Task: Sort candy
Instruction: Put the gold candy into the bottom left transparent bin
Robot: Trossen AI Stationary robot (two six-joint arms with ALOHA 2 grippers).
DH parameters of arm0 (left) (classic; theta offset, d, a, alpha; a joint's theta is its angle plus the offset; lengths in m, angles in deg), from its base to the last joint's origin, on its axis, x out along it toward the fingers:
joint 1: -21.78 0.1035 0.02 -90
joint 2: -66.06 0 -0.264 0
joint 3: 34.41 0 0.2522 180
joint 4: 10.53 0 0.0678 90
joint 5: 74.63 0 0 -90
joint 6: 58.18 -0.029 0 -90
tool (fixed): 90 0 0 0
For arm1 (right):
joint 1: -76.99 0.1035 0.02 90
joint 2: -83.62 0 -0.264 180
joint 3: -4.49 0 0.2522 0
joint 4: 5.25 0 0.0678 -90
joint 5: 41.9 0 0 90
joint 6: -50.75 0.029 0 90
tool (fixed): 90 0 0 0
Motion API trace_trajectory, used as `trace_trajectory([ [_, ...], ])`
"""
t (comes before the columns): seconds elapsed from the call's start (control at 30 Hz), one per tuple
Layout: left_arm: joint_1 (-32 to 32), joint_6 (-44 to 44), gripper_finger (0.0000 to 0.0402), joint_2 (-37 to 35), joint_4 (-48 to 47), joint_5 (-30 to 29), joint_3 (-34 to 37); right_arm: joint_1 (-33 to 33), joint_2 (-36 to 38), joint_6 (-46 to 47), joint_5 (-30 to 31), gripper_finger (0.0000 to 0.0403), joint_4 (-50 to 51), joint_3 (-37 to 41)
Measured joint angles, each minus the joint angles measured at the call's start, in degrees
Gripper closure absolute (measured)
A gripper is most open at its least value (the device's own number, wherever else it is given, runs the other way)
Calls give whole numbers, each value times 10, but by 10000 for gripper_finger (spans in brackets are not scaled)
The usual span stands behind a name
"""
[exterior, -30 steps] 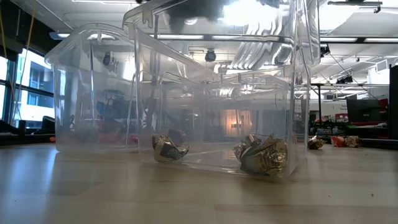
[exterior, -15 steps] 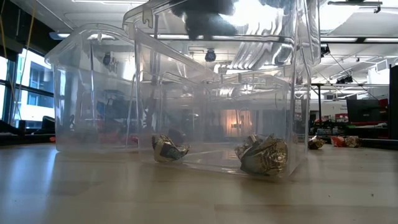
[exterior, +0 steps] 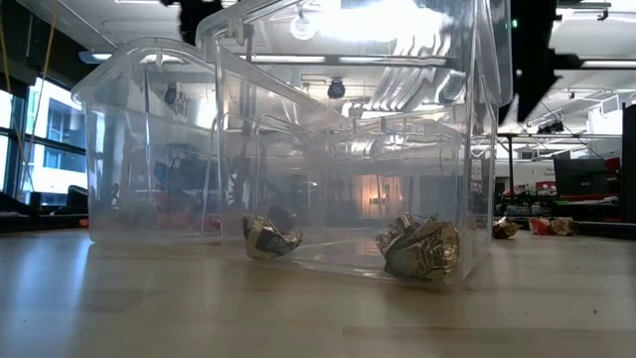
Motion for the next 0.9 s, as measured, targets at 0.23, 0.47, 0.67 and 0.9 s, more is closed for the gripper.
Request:
trace_trajectory([
  [0.23, -53, 86, 186, -76, 10, -73, 61, -109, 51, -222, -153, 166, -145, 129],
  [0.47, -95, 103, 186, -84, 14, -133, 61, -154, 37, -393, -194, 167, -269, 240],
  [0.67, -109, 136, 186, -84, 14, -140, 61, -184, 14, -434, -212, 167, -351, 264],
  [0.9, -111, 165, 186, -84, 36, -160, 61, -195, 12, -362, -244, 167, -362, 265],
])
